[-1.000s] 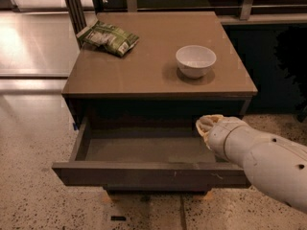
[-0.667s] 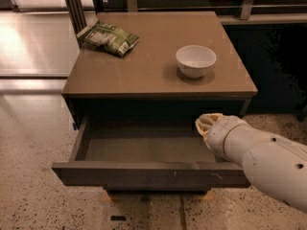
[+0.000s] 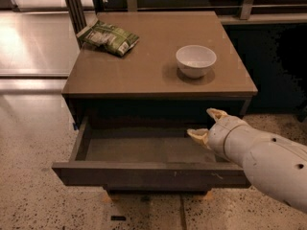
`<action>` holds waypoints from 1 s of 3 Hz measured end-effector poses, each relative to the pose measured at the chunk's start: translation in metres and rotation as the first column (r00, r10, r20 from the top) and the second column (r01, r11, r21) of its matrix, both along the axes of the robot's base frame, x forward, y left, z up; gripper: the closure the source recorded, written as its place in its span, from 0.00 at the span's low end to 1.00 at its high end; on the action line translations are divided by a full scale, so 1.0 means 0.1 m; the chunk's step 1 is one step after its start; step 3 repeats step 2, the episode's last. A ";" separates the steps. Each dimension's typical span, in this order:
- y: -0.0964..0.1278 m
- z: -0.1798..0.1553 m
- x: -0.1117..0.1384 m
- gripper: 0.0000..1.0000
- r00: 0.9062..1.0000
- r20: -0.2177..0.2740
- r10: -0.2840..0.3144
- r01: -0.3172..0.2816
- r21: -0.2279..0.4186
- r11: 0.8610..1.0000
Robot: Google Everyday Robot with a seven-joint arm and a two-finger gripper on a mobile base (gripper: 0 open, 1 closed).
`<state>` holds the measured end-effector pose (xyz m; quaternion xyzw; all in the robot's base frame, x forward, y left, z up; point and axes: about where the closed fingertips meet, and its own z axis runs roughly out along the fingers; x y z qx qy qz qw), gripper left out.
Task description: Open top drawer
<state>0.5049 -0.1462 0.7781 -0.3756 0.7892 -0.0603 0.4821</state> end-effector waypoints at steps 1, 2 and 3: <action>0.00 0.00 0.00 0.00 1.000 0.000 0.000 0.000 0.000 1.000; 0.00 0.00 0.00 0.00 1.000 0.000 0.000 0.000 0.000 1.000; 0.00 0.00 0.00 0.00 1.000 0.000 0.000 0.000 0.000 1.000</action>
Offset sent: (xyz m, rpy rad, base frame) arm 0.0000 0.0000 0.0000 0.0000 0.0000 0.0000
